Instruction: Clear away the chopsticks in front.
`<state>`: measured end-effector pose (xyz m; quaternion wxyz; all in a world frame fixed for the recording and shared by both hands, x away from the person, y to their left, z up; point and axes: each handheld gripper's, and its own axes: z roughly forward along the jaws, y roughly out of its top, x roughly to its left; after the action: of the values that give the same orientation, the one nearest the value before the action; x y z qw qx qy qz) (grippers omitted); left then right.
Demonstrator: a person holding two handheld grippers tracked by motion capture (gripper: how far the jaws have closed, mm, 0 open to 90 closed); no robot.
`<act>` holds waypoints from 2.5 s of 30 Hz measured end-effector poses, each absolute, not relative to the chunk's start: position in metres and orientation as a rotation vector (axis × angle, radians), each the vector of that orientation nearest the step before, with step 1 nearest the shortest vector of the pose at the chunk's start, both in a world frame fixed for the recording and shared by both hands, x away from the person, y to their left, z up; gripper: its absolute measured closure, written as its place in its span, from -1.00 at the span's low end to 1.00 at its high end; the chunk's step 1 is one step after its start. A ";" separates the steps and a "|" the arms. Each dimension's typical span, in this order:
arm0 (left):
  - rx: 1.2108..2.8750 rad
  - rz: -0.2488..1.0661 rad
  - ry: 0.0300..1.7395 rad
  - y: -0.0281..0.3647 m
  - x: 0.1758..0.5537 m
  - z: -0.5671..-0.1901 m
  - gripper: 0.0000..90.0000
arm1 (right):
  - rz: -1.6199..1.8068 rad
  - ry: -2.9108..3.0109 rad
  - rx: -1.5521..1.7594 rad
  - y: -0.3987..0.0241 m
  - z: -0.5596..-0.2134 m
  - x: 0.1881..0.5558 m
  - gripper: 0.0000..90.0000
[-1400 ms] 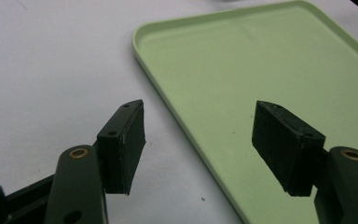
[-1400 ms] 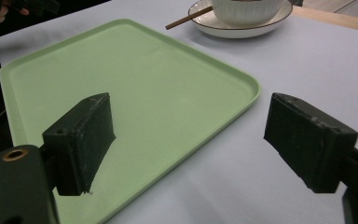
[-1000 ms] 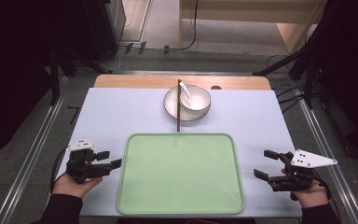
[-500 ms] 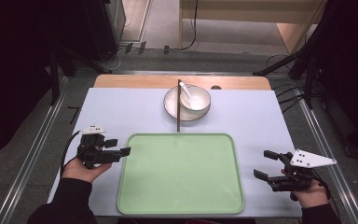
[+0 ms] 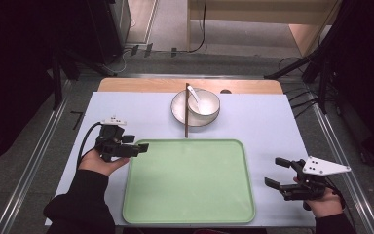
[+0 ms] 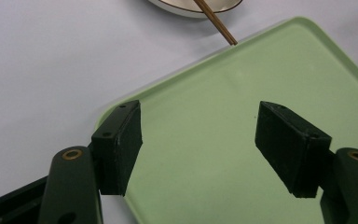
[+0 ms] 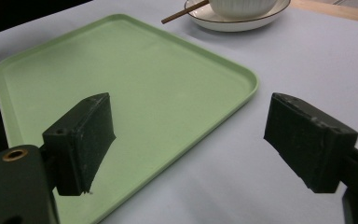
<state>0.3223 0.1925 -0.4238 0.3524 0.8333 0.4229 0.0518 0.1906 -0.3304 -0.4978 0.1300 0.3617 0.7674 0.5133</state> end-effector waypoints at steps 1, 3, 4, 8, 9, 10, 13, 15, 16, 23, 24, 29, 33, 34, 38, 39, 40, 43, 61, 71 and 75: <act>2.156 0.139 1.094 0.189 0.324 -0.423 -0.29 | 1.492 2.231 1.051 -0.330 -0.498 0.191 -0.64; 2.155 0.132 1.088 0.187 0.326 -0.422 -0.29 | 1.494 2.236 1.053 -0.330 -0.498 0.190 -0.64; 2.156 0.134 1.084 0.183 0.331 -0.421 -0.29 | 1.493 2.237 1.053 -0.330 -0.498 0.190 -0.64; 2.187 0.172 1.082 0.175 0.337 -0.420 -0.29 | 1.498 2.229 1.050 -0.331 -0.497 0.190 -0.64; 2.176 0.157 1.086 0.170 0.343 -0.420 -0.29 | 1.499 2.222 1.056 -0.331 -0.497 0.190 -0.64; 2.170 0.147 1.087 0.168 0.345 -0.421 -0.29 | 1.502 2.219 1.059 -0.332 -0.497 0.190 -0.64; 2.167 0.131 1.095 0.162 0.354 -0.422 -0.29 | 1.501 2.213 1.057 -0.333 -0.497 0.190 -0.64; 2.165 0.123 1.096 0.158 0.359 -0.423 -0.29 | 1.504 2.218 1.056 -0.332 -0.497 0.190 -0.64; 2.164 0.122 1.100 0.156 0.360 -0.422 -0.28 | 1.503 2.219 1.056 -0.332 -0.497 0.190 -0.64; 2.149 0.119 1.099 0.137 0.378 -0.422 -0.25 | 1.498 2.214 1.052 -0.334 -0.496 0.189 -0.64; 2.149 0.119 1.099 0.137 0.378 -0.422 -0.25 | 1.499 2.213 1.054 -0.334 -0.496 0.189 -0.64; 2.177 0.124 1.137 0.119 0.393 -0.424 -0.20 | 1.500 2.217 1.049 -0.333 -0.496 0.189 -0.64; 2.184 0.139 1.145 0.109 0.400 -0.425 -0.19 | 1.503 2.218 1.050 -0.333 -0.496 0.189 -0.64; 2.184 0.144 1.154 0.104 0.405 -0.426 -0.19 | 1.501 2.218 1.049 -0.334 -0.496 0.189 -0.64; 2.195 0.168 1.158 0.089 0.415 -0.431 -0.19 | 1.504 2.216 1.047 -0.334 -0.496 0.188 -0.64; 2.195 0.174 1.161 0.085 0.417 -0.433 -0.19 | 1.506 2.215 1.046 -0.334 -0.496 0.188 -0.64; 2.201 0.177 1.162 0.082 0.420 -0.435 -0.19 | 1.507 2.216 1.045 -0.334 -0.496 0.188 -0.64; 2.197 0.173 1.194 0.074 0.430 -0.443 -0.14 | 1.507 2.215 1.035 -0.334 -0.496 0.188 -0.64; 2.165 0.144 1.337 0.050 0.457 -0.474 0.40 | 1.516 2.215 1.037 -0.336 -0.496 0.186 -0.63; 2.131 0.191 1.410 0.045 0.462 -0.484 0.58 | 1.521 2.221 1.032 -0.334 -0.495 0.186 -0.63; 2.091 0.224 1.463 0.044 0.466 -0.489 0.72 | 1.524 2.222 1.030 -0.334 -0.495 0.186 -0.63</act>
<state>0.4664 0.0440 -0.4890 0.2860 0.7820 0.5474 0.0838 0.1859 -0.3341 -0.4953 0.1284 0.3541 0.7640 0.5239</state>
